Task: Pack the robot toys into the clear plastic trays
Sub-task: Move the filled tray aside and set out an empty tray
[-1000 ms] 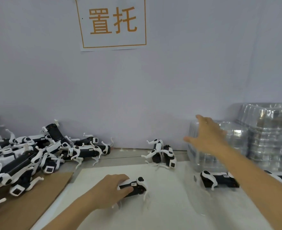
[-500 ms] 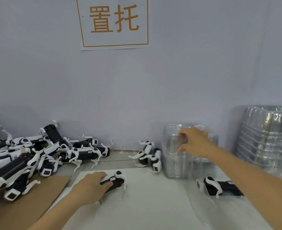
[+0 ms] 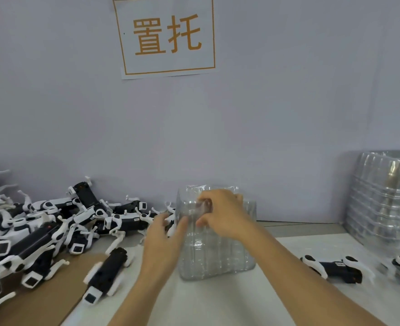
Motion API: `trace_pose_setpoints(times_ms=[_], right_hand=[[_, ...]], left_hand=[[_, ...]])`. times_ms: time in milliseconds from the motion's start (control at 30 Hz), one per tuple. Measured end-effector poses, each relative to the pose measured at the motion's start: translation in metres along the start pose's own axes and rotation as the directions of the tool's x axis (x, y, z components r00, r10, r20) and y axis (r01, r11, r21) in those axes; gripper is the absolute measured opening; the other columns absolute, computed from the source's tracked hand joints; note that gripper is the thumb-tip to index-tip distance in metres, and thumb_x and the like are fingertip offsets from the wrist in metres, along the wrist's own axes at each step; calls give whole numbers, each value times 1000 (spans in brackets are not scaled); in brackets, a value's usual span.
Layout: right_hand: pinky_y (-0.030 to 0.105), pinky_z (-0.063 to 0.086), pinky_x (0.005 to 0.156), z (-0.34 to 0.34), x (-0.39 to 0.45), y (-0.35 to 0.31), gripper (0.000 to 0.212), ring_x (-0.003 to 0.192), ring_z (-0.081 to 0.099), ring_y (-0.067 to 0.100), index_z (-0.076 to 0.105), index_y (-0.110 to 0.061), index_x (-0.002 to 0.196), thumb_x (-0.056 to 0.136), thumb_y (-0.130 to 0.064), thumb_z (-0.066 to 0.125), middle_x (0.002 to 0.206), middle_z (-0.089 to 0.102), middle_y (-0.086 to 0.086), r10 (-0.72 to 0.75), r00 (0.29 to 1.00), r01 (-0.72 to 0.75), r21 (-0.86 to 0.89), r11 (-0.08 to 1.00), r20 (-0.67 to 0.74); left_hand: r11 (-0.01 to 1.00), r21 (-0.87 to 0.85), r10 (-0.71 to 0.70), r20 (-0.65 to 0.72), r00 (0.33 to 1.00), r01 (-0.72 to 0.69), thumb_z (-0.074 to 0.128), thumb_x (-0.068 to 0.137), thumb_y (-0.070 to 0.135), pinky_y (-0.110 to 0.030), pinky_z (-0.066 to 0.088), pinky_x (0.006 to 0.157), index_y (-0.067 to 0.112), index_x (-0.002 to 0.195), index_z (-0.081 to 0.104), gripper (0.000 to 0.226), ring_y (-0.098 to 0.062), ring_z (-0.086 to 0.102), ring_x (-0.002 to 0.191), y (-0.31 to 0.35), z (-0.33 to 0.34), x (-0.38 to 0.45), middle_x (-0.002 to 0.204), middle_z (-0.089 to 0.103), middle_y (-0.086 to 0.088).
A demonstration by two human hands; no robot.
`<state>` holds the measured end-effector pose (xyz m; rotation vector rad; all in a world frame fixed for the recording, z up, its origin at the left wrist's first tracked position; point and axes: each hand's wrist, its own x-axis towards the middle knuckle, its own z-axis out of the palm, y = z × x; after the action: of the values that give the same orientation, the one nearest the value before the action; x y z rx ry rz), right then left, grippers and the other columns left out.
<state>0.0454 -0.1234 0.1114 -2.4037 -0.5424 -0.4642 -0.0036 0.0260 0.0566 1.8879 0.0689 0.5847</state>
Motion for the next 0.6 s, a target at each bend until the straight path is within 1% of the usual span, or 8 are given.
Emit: trace_pose_setpoints(times_ms=[67,133,300,400,433,500,533,600], right_hand=[[32,17,76,1,-7,-2,30,96,47,8,65,-35,101,80,-18,76,83,63,-13,-2,999,3,18,1000,-51],[30,17,78,0,-12,-4,24,92,48,4,68,-34,103,83,-22,74,80,62,-16,2,997,3,68,998,-76],[41,35,101,-15,-10,-9,10,95,61,11,75,-29,93,87,-22,72,86,71,-9,9,1000,-8,94,996,-16],[45,41,105,-22,-7,-13,13,101,65,13,77,-28,95,87,-18,73,93,74,-8,32,999,-27,149,988,-32],[43,43,105,-27,-5,-15,13,102,66,12,77,-27,96,88,-18,73,95,74,-9,39,998,-30,174,984,-51],[34,49,101,-40,2,-18,14,94,69,5,78,-26,96,89,-15,72,91,74,-13,30,992,1,249,969,-121],[25,50,97,-50,5,-21,15,89,68,-3,78,-25,97,89,-14,72,87,72,-18,19,984,31,284,958,-174],[3,45,83,-70,9,-28,16,80,64,-16,78,-26,98,88,-14,74,82,68,-27,7,954,97,330,939,-298]], left_hand=[[989,-142,55,40,998,-48,69,71,62,-31,48,94,31,126,56,65,-10,56,116,8,15,-13,122,59,10],[977,-203,69,-27,997,-73,71,70,55,-34,45,105,27,141,48,79,-7,51,124,1,24,-22,133,54,11],[952,-293,70,-89,994,-93,69,75,47,-19,42,102,43,138,42,68,16,44,121,-18,32,-29,128,48,32],[956,-268,89,-129,988,-121,73,84,29,-4,44,82,46,127,49,52,13,53,107,-26,35,-27,107,57,38],[962,-249,82,-132,988,-113,73,87,24,-8,45,84,43,128,52,49,6,53,111,-29,35,-26,110,59,35],[980,-183,64,-108,992,-83,70,91,25,-25,45,102,30,140,50,54,-9,48,127,-33,33,-23,129,57,21],[990,-126,47,-103,994,-60,70,91,27,-34,41,109,26,143,48,57,-13,44,131,-33,31,-20,134,54,16],[998,43,47,-173,984,-40,72,89,29,-39,33,111,25,139,49,55,-15,37,130,-22,27,-18,133,47,15]])
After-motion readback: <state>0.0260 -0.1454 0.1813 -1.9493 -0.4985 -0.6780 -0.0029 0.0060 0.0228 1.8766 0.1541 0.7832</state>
